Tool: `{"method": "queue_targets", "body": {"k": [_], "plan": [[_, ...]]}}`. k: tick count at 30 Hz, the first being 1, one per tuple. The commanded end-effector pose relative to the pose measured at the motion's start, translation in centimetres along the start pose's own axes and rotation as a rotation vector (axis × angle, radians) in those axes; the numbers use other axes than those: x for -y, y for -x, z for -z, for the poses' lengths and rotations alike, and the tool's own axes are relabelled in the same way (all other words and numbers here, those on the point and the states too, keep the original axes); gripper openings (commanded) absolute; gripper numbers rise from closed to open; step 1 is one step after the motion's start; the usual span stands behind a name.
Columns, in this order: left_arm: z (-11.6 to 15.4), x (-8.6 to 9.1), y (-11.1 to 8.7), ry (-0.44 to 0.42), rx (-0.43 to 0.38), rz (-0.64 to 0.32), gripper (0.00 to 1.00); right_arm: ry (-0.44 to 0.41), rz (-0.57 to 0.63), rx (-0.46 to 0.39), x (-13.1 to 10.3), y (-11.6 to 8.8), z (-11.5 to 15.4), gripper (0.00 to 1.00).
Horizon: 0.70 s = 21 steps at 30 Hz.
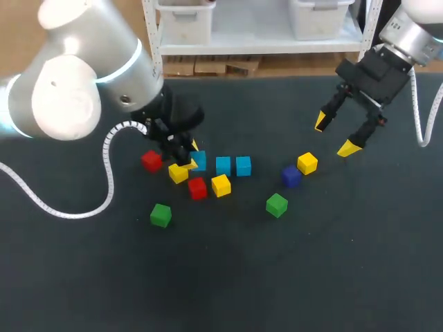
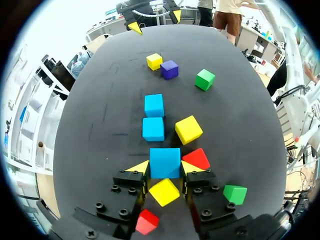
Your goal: Place the blue cubes, place green cubes on the blue cubes, place the yellow cubes on the green cubes, then place the red cubes on the yellow cubes, and place purple cube on the red cubes.
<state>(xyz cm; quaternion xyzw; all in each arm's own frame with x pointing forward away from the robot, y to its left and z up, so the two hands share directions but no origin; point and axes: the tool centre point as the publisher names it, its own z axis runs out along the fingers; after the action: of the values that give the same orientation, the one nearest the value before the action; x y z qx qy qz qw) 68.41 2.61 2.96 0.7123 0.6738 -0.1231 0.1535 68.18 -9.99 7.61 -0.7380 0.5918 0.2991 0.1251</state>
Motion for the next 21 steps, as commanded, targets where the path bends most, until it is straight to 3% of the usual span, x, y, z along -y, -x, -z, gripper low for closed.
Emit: {"method": "queue_targets", "body": {"k": [1,21], "plan": [[-1.3,-1.0,0.5,-0.016,-0.004,0.002,0.0,0.001,0.001,0.002,0.1,0.0,0.0,1.0],[-3.0,-1.7,-0.7,-0.02,-0.017,0.035,0.0,0.001,0.001,0.002,0.1,0.0,0.0,1.0]]}}
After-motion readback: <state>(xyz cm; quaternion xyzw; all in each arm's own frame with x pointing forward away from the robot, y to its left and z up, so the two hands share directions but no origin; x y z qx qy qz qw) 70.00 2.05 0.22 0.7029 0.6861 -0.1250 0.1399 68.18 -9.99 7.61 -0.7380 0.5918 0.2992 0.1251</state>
